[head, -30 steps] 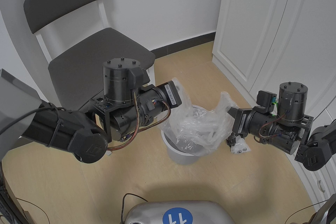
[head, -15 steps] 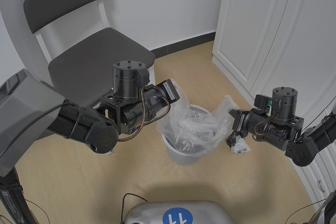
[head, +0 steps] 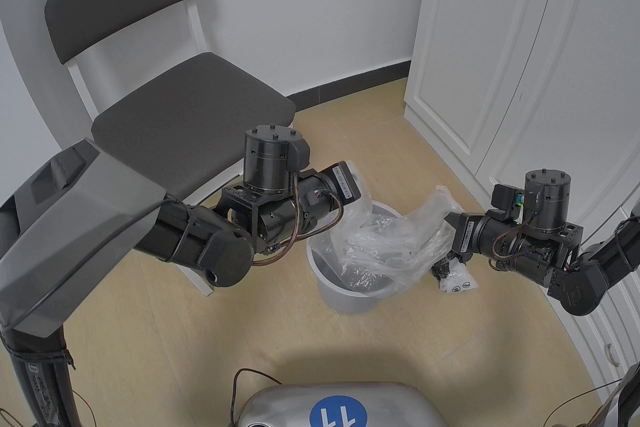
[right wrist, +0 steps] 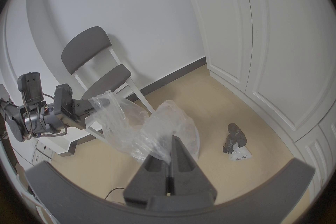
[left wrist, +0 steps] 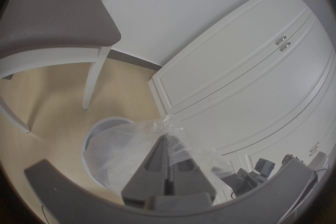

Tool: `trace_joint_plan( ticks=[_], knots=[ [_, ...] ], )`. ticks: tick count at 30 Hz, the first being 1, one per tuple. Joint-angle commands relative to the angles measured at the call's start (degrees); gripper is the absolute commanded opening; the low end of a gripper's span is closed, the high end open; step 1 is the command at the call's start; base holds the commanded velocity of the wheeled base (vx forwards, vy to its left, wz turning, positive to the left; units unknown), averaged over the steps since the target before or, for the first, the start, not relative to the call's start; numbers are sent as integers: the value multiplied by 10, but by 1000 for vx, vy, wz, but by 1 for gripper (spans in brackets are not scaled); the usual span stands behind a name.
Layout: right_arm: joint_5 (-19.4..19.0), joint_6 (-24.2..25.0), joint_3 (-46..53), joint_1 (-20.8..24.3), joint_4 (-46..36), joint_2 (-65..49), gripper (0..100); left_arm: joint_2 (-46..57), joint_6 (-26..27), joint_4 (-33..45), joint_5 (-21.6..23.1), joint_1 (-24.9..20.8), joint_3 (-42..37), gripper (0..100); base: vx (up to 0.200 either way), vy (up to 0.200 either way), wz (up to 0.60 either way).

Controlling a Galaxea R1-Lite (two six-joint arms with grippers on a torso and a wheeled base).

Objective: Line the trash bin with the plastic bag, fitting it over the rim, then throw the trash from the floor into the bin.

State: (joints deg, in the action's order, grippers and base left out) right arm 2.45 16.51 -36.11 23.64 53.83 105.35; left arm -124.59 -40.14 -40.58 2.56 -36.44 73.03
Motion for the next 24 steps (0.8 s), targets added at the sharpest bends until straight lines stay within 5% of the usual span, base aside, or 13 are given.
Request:
trace_joint_plan(
  ticks=[1,24],
  knots=[
    [0,-3,2,-1,0,-5,0,-8,0,12,10,1,33,0,0,0,0],
    [1,-45,19,-21,0,-5,0,-104,-51,49,8,1,136,0,0,0,0]
  ],
)
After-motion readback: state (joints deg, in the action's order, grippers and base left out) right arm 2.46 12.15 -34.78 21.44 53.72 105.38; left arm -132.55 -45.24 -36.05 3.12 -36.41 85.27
